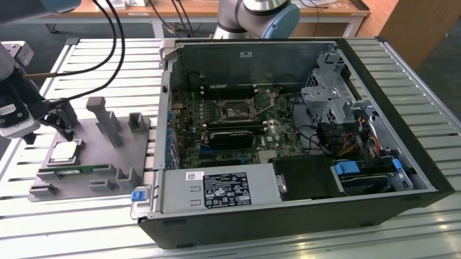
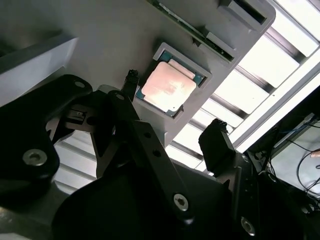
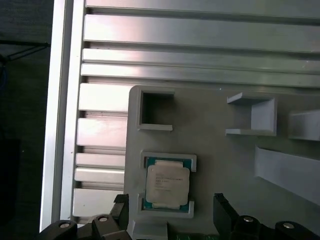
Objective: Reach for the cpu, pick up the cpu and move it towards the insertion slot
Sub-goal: 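Pick up the cpu and move it towards the insertion slot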
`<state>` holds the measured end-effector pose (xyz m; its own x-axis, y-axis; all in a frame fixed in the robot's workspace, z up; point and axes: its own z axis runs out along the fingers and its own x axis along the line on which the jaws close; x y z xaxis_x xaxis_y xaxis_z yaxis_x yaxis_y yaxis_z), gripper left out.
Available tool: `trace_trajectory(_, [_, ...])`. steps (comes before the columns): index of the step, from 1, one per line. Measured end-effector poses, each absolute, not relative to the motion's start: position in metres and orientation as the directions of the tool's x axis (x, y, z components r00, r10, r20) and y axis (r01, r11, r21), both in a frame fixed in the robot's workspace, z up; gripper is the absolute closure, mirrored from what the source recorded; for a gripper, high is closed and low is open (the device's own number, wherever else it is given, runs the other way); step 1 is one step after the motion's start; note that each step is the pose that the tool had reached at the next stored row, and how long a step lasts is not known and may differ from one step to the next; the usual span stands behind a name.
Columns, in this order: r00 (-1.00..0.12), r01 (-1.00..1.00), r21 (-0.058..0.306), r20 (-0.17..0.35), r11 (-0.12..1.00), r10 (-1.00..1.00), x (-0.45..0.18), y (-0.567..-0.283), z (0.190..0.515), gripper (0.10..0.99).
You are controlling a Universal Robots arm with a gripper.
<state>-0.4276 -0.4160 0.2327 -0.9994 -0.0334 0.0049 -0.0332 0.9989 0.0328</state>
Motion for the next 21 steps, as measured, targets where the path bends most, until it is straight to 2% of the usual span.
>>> trace_trajectory(21, [-0.999,-0.036,0.033,0.005,0.999,-0.036,-0.429,-0.416,0.194,0.322])
